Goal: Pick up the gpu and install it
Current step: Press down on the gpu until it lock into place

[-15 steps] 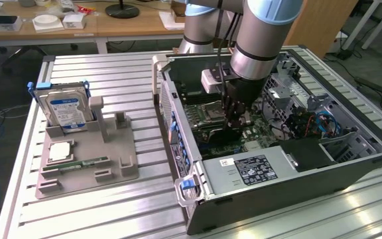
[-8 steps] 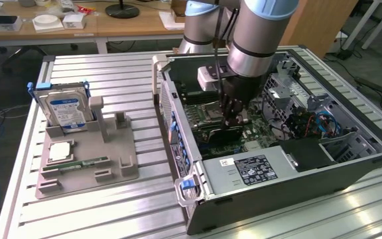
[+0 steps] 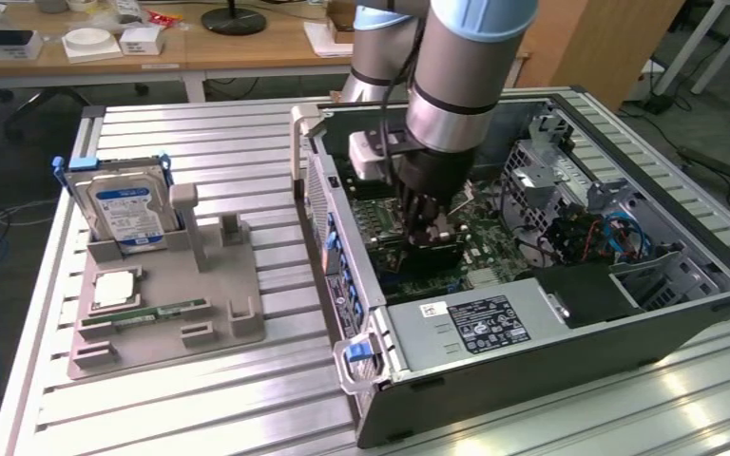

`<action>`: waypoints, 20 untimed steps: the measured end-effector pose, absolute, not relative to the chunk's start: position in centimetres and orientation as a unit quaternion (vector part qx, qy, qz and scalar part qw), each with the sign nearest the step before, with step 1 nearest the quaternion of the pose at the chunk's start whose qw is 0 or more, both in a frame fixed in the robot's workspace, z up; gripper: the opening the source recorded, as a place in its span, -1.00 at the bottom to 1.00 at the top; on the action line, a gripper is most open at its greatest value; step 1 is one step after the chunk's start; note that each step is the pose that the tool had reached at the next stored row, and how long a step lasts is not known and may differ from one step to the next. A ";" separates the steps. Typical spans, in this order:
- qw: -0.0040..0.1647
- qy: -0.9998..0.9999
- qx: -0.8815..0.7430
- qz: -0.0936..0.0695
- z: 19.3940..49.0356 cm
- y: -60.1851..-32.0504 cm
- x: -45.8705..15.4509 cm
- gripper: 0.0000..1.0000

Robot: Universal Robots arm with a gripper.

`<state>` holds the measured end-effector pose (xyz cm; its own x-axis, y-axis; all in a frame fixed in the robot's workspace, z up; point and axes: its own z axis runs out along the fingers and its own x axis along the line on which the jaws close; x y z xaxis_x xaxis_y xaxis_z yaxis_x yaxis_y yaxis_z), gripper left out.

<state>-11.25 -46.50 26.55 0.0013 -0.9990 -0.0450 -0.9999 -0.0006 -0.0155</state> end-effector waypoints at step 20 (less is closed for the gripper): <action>0.020 0.706 -0.708 0.010 26.0 -46.1 -14.3 -0.80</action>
<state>-14.27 -46.14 26.02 0.0025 -0.9991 -0.0434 -0.9999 -0.0019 -0.0143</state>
